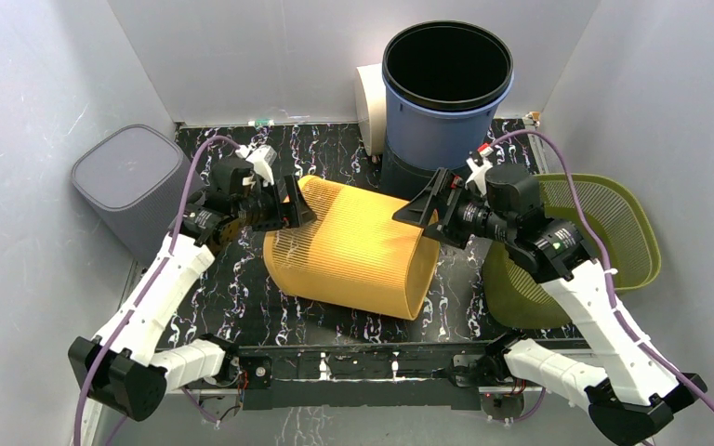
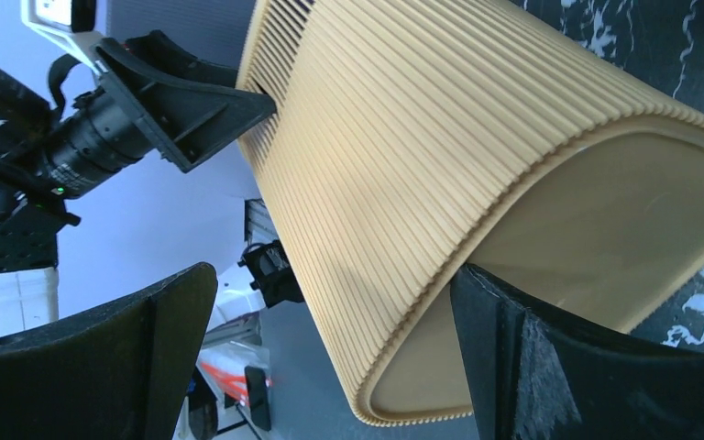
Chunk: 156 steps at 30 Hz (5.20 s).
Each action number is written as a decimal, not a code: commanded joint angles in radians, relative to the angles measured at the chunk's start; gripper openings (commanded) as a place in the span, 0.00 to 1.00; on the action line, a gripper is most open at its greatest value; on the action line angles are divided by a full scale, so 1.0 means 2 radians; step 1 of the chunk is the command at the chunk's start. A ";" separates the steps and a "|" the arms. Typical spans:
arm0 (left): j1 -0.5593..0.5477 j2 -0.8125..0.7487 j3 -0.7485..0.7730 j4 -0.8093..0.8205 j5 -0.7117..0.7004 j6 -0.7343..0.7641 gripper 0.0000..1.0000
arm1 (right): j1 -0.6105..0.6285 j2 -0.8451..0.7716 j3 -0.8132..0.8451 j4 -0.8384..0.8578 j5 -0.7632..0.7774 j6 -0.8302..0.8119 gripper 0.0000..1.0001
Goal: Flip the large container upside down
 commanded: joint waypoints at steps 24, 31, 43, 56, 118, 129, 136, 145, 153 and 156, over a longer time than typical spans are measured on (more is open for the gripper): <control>-0.016 0.103 0.015 0.024 0.027 0.064 0.98 | 0.014 0.035 0.063 0.143 -0.069 -0.018 0.98; -0.016 0.098 0.006 0.008 -0.043 0.111 0.98 | 0.017 0.047 0.041 0.217 -0.076 0.012 0.98; -0.016 0.087 -0.019 -0.001 -0.100 0.127 0.98 | 0.076 0.089 0.033 0.264 -0.045 0.011 0.98; 0.035 0.123 0.084 -0.033 -0.172 0.110 0.98 | 0.087 0.220 0.108 0.324 0.028 -0.070 0.98; -0.010 0.084 0.204 -0.093 0.152 0.052 0.99 | 0.111 0.030 0.036 0.111 0.259 -0.196 0.97; -0.042 0.161 0.188 -0.053 0.070 0.078 0.98 | 0.111 0.161 0.363 0.010 0.448 -0.318 0.98; 0.001 0.262 0.269 -0.023 0.060 0.097 0.98 | 0.098 0.211 0.454 0.001 0.580 -0.364 0.98; 0.068 0.347 0.336 -0.004 0.077 0.104 0.98 | -0.048 0.278 0.543 -0.062 0.449 -0.352 0.98; 0.067 0.292 0.325 -0.020 0.112 0.092 0.98 | -0.169 0.297 0.551 -0.060 0.339 -0.310 0.98; 0.051 0.248 0.294 -0.022 0.119 0.079 0.98 | -0.195 0.301 0.554 -0.054 0.310 -0.298 0.98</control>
